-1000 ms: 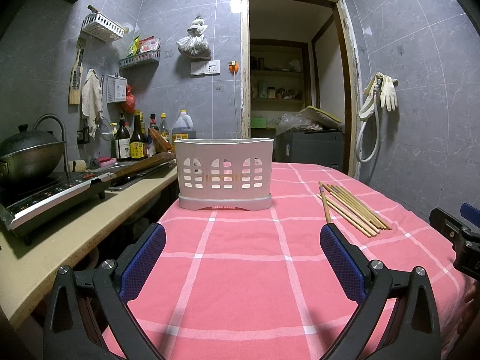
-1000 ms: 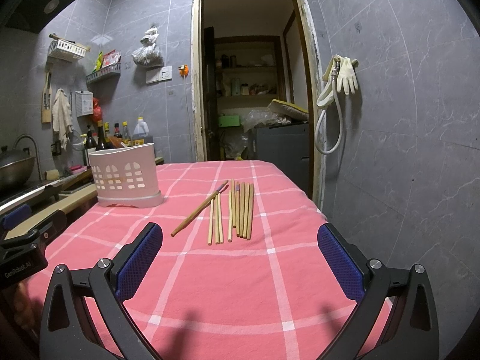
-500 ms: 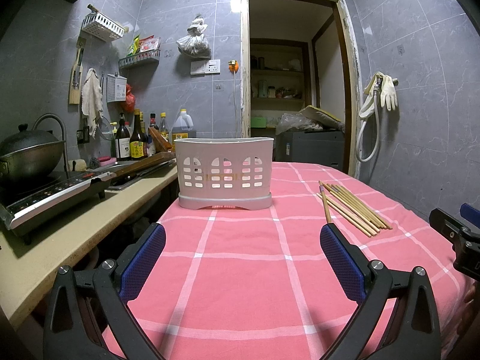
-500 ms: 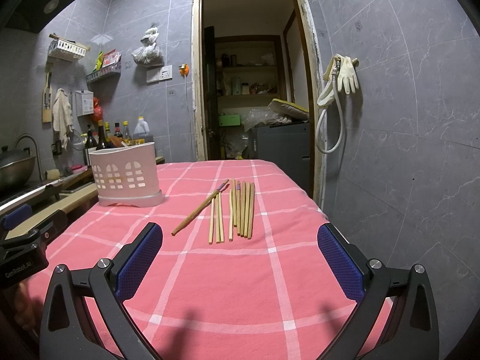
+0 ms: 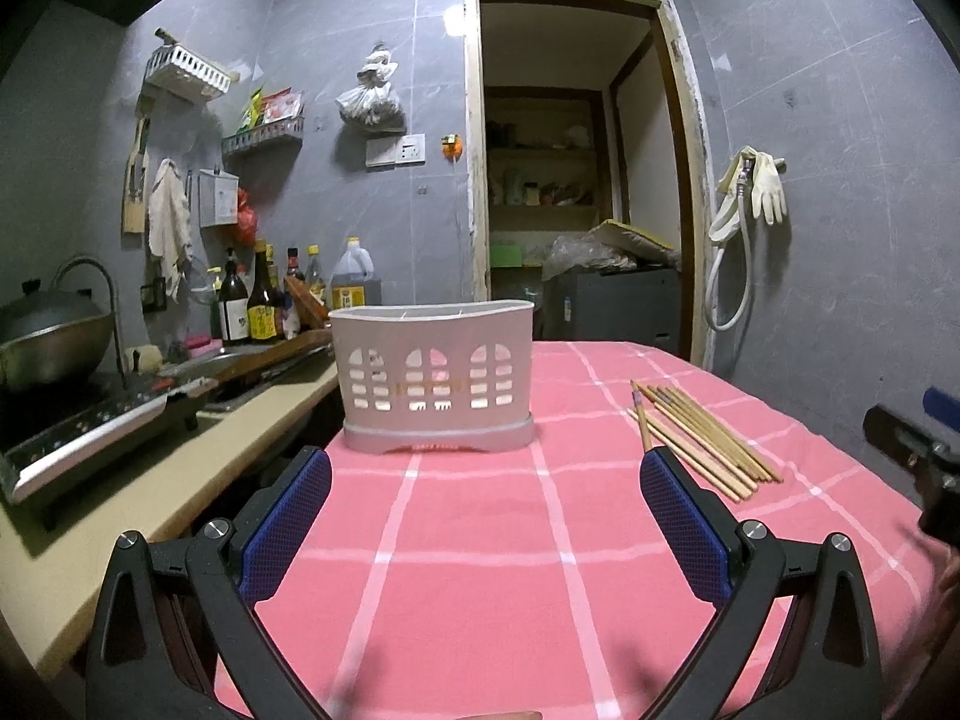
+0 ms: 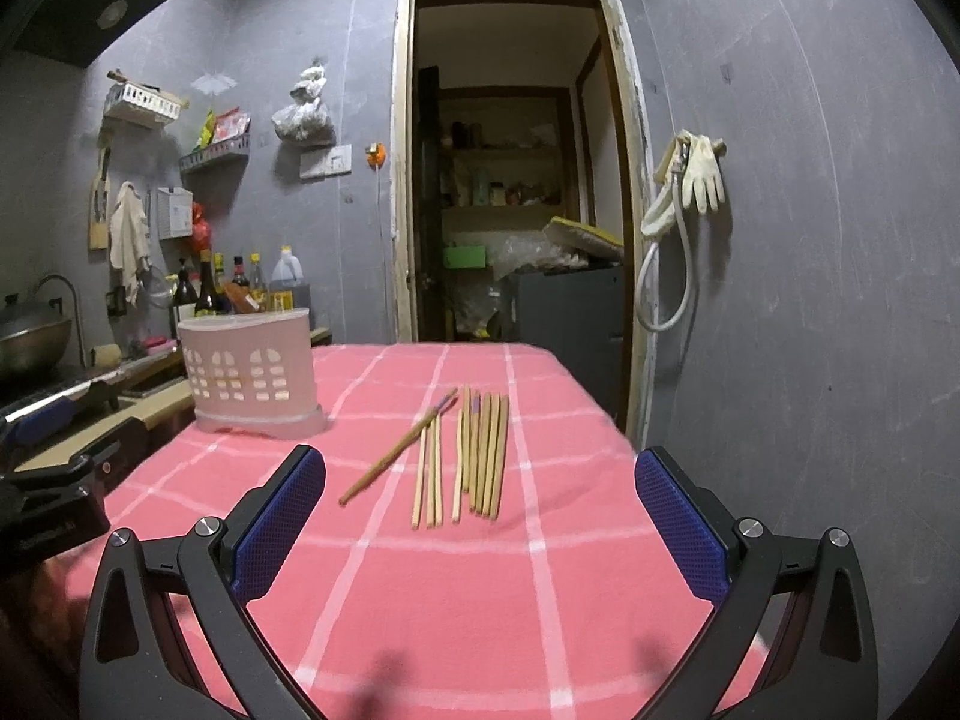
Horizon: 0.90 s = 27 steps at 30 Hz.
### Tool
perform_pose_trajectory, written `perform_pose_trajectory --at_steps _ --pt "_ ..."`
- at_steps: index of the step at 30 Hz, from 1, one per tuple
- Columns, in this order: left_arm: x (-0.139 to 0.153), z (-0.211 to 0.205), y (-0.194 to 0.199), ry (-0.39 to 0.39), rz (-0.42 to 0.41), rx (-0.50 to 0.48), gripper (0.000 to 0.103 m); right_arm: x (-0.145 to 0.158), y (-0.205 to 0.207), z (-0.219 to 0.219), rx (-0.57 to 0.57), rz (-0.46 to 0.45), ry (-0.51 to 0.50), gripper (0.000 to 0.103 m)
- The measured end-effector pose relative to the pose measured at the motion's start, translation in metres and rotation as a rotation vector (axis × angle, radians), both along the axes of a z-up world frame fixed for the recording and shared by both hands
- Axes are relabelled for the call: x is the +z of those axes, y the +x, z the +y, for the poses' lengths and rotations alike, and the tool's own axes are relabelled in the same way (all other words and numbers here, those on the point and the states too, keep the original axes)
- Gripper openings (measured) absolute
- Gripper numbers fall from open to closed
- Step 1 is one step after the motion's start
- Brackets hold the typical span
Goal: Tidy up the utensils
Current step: 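Move both tools to the chopsticks and close the left gripper on one chopstick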
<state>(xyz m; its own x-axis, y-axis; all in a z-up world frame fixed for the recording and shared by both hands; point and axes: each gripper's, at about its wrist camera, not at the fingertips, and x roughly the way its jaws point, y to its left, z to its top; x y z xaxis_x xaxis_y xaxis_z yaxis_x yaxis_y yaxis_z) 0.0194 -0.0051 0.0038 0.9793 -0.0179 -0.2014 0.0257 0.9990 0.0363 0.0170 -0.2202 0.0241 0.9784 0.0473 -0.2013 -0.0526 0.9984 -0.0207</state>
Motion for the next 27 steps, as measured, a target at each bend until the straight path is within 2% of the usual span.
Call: perform_pose_trajectory --at_steps 7,13,18,22,27 --pt "0.035 -0.004 0.028 -0.004 0.004 0.002 0.101 0.035 0.024 -0.008 0.017 -0.04 -0.04 0.103" --pt "0.057 -0.018 0.068 -0.015 0.04 -0.012 0.101 0.061 0.065 -0.019 0.026 -0.002 -0.076 0.103" --pt "0.059 -0.037 0.108 0.019 0.11 -0.077 0.101 0.069 0.105 -0.026 0.008 0.056 -0.078 0.103" --pt "0.056 -0.045 0.137 0.018 0.148 -0.12 0.101 0.068 0.14 -0.035 0.013 0.121 -0.057 0.103" --pt "0.043 -0.057 0.175 0.003 0.256 -0.177 0.101 0.058 0.177 -0.047 0.043 0.22 0.009 0.103"
